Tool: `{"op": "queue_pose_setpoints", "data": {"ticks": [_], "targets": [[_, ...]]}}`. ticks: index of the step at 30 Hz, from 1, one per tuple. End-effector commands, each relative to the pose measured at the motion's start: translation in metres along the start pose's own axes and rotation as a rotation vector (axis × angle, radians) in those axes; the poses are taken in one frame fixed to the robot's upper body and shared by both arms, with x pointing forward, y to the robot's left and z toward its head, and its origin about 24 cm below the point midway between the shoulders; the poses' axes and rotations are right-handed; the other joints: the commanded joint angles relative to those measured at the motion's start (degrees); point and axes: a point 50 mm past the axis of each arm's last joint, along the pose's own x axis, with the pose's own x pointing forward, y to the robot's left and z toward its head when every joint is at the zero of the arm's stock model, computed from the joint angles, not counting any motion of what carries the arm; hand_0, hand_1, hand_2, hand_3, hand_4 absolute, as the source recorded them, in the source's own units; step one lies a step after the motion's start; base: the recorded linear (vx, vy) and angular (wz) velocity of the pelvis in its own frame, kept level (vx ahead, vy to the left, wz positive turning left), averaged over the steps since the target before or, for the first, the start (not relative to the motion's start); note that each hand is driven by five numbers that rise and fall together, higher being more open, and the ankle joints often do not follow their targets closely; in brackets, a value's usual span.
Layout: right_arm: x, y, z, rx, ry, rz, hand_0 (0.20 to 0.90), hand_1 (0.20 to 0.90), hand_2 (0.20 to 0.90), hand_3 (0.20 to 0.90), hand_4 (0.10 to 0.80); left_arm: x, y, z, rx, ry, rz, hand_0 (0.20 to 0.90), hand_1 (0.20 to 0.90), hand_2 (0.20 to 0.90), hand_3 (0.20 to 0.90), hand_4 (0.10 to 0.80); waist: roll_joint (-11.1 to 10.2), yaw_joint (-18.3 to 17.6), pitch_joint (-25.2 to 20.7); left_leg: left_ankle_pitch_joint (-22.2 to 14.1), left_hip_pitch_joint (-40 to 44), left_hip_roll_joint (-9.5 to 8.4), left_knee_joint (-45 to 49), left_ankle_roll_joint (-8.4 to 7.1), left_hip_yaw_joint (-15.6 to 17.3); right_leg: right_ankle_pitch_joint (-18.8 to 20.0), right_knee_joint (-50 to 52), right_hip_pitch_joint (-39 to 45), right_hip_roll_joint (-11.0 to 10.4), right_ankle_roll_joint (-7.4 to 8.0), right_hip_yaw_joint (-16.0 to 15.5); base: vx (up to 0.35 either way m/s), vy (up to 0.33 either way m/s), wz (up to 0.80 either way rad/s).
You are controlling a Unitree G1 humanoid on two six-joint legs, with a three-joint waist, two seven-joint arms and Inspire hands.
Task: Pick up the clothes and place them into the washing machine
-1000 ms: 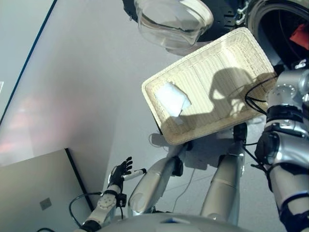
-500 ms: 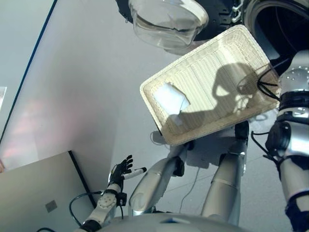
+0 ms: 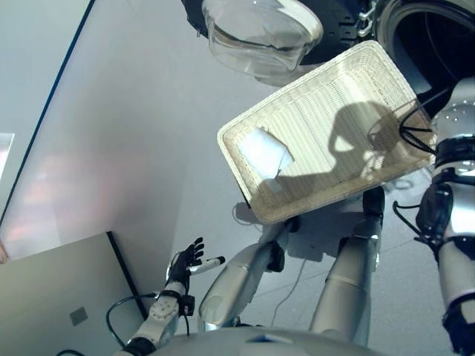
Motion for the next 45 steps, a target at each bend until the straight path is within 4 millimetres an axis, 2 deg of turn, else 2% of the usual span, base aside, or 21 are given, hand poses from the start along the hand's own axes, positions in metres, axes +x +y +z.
{"op": "queue_pose_setpoints", "data": {"ticks": [1, 3, 4, 5, 7, 9, 12, 16, 26, 28, 30, 36, 38, 39, 40, 45], "targets": [[0.005, 0.069, 0.126, 0.098, -0.406, 0.238, 0.900, 0.900, 0.900, 0.900, 0.800, -0.008, 0.025, -0.012, 0.006, 0.030, 0.101, 0.900, 0.900, 0.900, 0.900, 0.800, 3.29, -0.27, -5.29, -3.49, -2.81, 2.67, 4.86, -7.11, -5.30, -5.34, 1.77, 6.65, 5.49, -7.02, -6.56, 0.000, 0.000, 0.00], [0.012, 0.062, 0.124, 0.064, -0.383, 0.175, 0.900, 0.900, 0.900, 0.900, 0.800, -0.009, 0.025, -0.016, 0.014, 0.049, 0.100, 0.900, 0.900, 0.900, 0.900, 0.800, 3.16, -0.14, -5.71, -3.99, -2.49, 2.63, 4.83, -7.21, -5.44, -5.96, 1.69, 7.07, 5.37, -7.01, -6.61, 0.018, 0.003, 0.01], [0.022, 0.052, 0.124, 0.022, -0.360, 0.088, 0.900, 0.900, 0.900, 0.900, 0.800, -0.010, 0.026, -0.017, 0.021, 0.056, 0.104, 0.900, 0.900, 0.900, 0.900, 0.800, 3.02, 0.05, -6.05, -3.99, -2.42, 2.61, 4.76, -7.26, -5.53, -5.91, 1.58, 7.26, 5.37, -7.02, -6.69, 0.000, 0.000, 0.00], [0.023, 0.052, 0.127, 0.080, -0.336, 0.060, 0.900, 0.900, 0.900, 0.900, 0.800, -0.010, 0.025, -0.018, 0.032, 0.060, 0.096, 0.900, 0.900, 0.900, 0.900, 0.800, 3.22, 0.18, -6.33, -3.98, -2.41, 2.62, 4.58, -7.32, -5.52, -5.97, 1.37, 7.41, 5.42, -7.05, -6.64, 0.016, 0.017, 0.03], [0.021, 0.061, 0.126, 0.049, -0.316, 0.095, 0.900, 0.900, 0.900, 0.900, 0.800, -0.010, 0.025, -0.019, 0.028, 0.066, 0.104, 0.900, 0.900, 0.900, 0.900, 0.800, 3.33, 0.07, -6.28, -3.37, -2.55, 2.82, 4.45, -7.37, -5.37, -5.21, 0.96, 7.30, 5.56, -7.13, -6.66, -0.004, 0.013, 0.07], [0.024, 0.058, 0.124, 0.042, -0.285, 0.068, 0.900, 0.900, 0.900, 0.900, 0.800, -0.011, 0.025, -0.024, 0.022, 0.094, 0.108, 0.900, 0.900, 0.900, 0.900, 0.800, 3.18, -0.10, -6.57, -3.85, -2.24, 2.74, 4.39, -7.48, -5.43, -5.82, 1.09, 7.51, 5.60, -7.23, -6.67, 0.009, 0.013, 0.05], [0.020, 0.065, 0.121, 0.048, -0.270, 0.098, 0.900, 0.900, 0.900, 0.900, 0.800, -0.012, 0.024, -0.028, -0.001, 0.121, 0.119, 0.900, 0.900, 0.900, 0.900, 0.800, 2.91, -0.53, -6.43, -3.72, -2.37, 2.85, 4.32, -7.46, -5.19, -5.52, 0.87, 7.46, 5.88, -7.35, -6.57, 0.000, 0.000, 0.00], [0.019, 0.063, 0.109, 0.040, -0.235, 0.094, 0.900, 0.900, 0.900, 0.900, 0.800, -0.012, 0.021, -0.032, -0.028, 0.142, 0.120, 0.900, 0.900, 0.900, 0.900, 0.800, 2.70, -0.90, -6.05, -3.29, -2.54, 3.09, 4.37, -7.44, -5.02, -4.89, 0.47, 7.46, 6.18, -7.50, -6.39, -0.008, 0.005, 0.00], [0.016, 0.062, 0.099, 0.050, -0.214, 0.096, 0.900, 0.900, 0.900, 0.900, 0.800, -0.015, 0.023, -0.039, -0.042, 0.176, 0.134, 0.900, 0.900, 0.900, 0.900, 0.800, 2.13, -1.19, -6.17, -3.68, -2.06, 3.16, 4.34, -7.44, -5.13, -5.25, 0.02, 8.38, 6.37, -7.65, -6.40, -0.003, 0.002, 0.00], [0.014, 0.061, 0.092, 0.030, -0.202, 0.106, 0.900, 0.900, 0.900, 0.900, 0.800, -0.016, 0.023, -0.040, -0.050, 0.177, 0.136, 0.900, 0.900, 0.900, 0.900, 0.800, 1.92, -1.31, -5.94, -3.23, -2.28, 3.36, 4.48, -7.37, -5.06, -4.55, -0.24, 8.25, 6.57, -7.69, -6.41, -0.024, 0.005, 0.00], [0.011, 0.059, 0.076, -0.039, -0.185, 0.126, 0.900, 0.900, 0.900, 0.900, 0.800, -0.015, 0.023, -0.039, -0.051, 0.174, 0.136, 0.900, 0.900, 0.900, 0.900, 0.800, 1.51, -1.46, -5.49, -3.16, -2.32, 3.46, 4.65, -7.32, -4.96, -4.37, -0.36, 8.37, 6.69, -7.70, -6.36, 0.000, 0.000, 0.00], [-0.015, 0.035, -0.005, -0.183, -0.023, 0.180, 0.900, 0.900, 0.900, 0.900, 0.800, -0.012, 0.026, -0.031, -0.077, 0.137, 0.153, 0.900, 0.900, 0.900, 0.900, 0.800, -1.54, -2.52, -2.60, -3.61, -2.84, 4.27, 6.12, -7.10, -4.77, -4.09, -0.89, 8.74, 7.60, -7.93, -6.53, -0.050, -0.050, -0.05], [-0.026, 0.021, -0.032, -0.231, 0.041, 0.204, 0.900, 0.900, 0.900, 0.900, 0.800, -0.011, 0.028, -0.030, -0.082, 0.135, 0.163, 0.900, 0.900, 0.900, 0.900, 0.800, -2.71, -2.66, -1.73, -3.43, -3.13, 4.61, 6.51, -7.03, -5.01, -3.95, -0.90, 8.76, 7.87, -8.08, -6.96, -0.065, -0.087, -0.10], [-0.023, 0.009, -0.041, -0.284, 0.076, 0.198, 0.900, 0.900, 0.900, 0.900, 0.800, -0.011, 0.028, -0.029, -0.073, 0.131, 0.158, 0.900, 0.900, 0.900, 0.900, 0.800, -3.24, -2.62, -1.37, -3.43, -3.29, 4.73, 6.81, -7.08, -5.27, -4.00, -0.73, 8.83, 7.83, -8.15, -7.35, -0.076, -0.107, 0.00], [-0.028, -0.002, -0.058, -0.321, 0.137, 0.197, 0.900, 0.900, 0.900, 0.900, 0.800, -0.011, 0.032, -0.029, -0.066, 0.130, 0.168, 0.900, 0.900, 0.900, 0.900, 0.800, -4.07, -2.31, -0.83, -3.29, -3.77, 4.84, 7.27, -7.07, -5.68, -3.95, -0.49, 8.66, 7.94, -8.34, -7.93, -0.065, -0.091, 0.10], [-0.040, -0.020, -0.082, -0.380, 0.222, 0.232, 0.900, 0.900, 0.900, 0.900, 0.800, -0.012, 0.044, -0.028, -0.050, 0.123, 0.204, 0.900, 0.900, 0.900, 0.900, 0.800, -6.00, -1.84, 0.15, -2.97, -4.60, 5.25, 8.00, -7.19, -6.41, -3.58, -0.57, 8.66, 8.02, -8.44, -8.78, -0.038, -0.037, 0.10]]}}
